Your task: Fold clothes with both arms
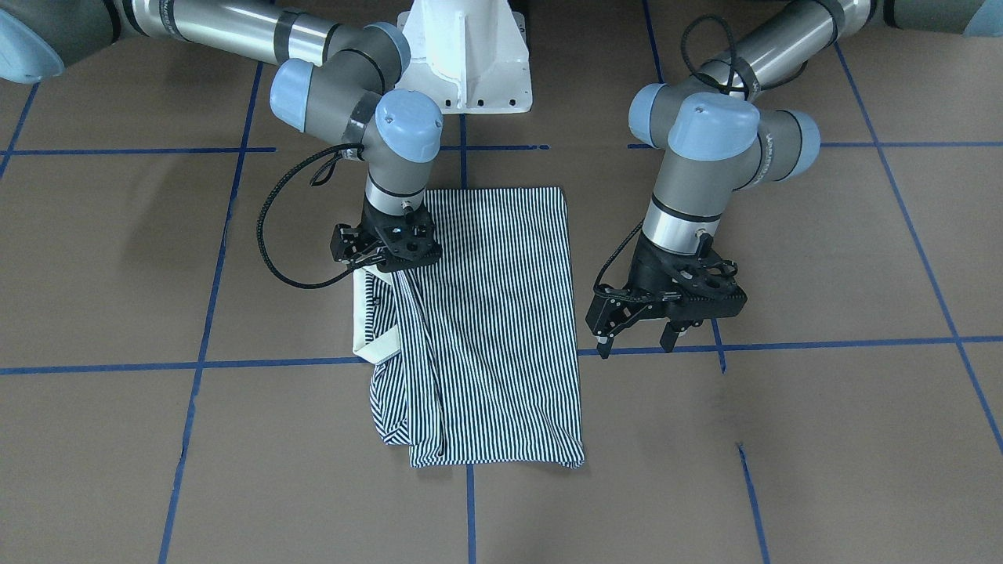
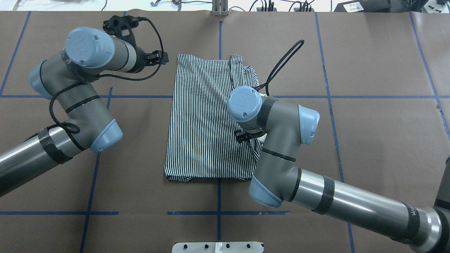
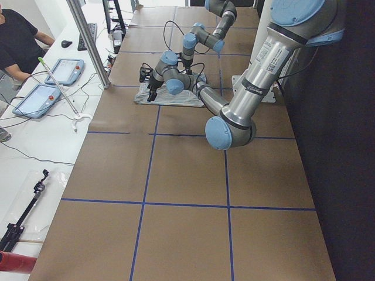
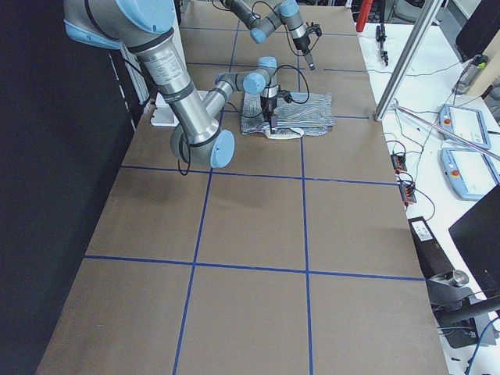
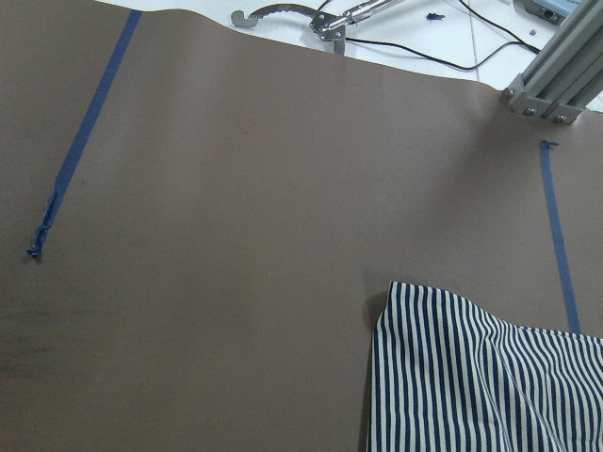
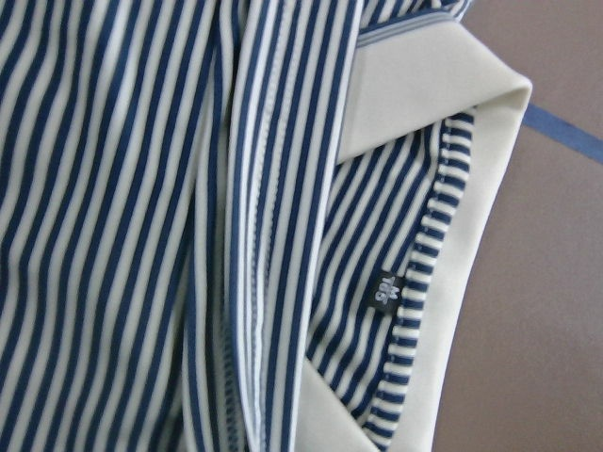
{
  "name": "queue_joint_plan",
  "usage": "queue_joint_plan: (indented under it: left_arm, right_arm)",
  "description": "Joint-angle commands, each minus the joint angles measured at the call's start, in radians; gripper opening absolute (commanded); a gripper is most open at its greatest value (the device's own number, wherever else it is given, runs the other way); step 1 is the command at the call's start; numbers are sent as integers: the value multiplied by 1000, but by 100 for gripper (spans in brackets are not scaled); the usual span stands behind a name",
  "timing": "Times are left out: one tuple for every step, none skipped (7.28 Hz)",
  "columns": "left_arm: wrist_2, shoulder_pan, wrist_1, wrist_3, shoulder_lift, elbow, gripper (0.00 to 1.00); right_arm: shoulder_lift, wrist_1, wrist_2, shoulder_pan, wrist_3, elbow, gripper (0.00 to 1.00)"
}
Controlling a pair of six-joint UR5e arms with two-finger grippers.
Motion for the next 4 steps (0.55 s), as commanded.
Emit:
queue_joint_plan:
  left_arm:
    - [0, 1, 0, -1, -2, 0, 100]
    - [0, 1, 2, -1, -3, 0, 100]
    - [0, 1, 2, -3, -8, 0, 100]
    - [0, 1, 5, -3, -8, -2, 100]
  right_arm:
    - [-4, 0, 1, 27, -4, 0, 100]
    - [-7, -2, 4, 50, -19, 5, 100]
    - [-29, 0, 1, 67, -34, 9, 100]
    - [-88, 8, 2, 102, -86, 26, 100]
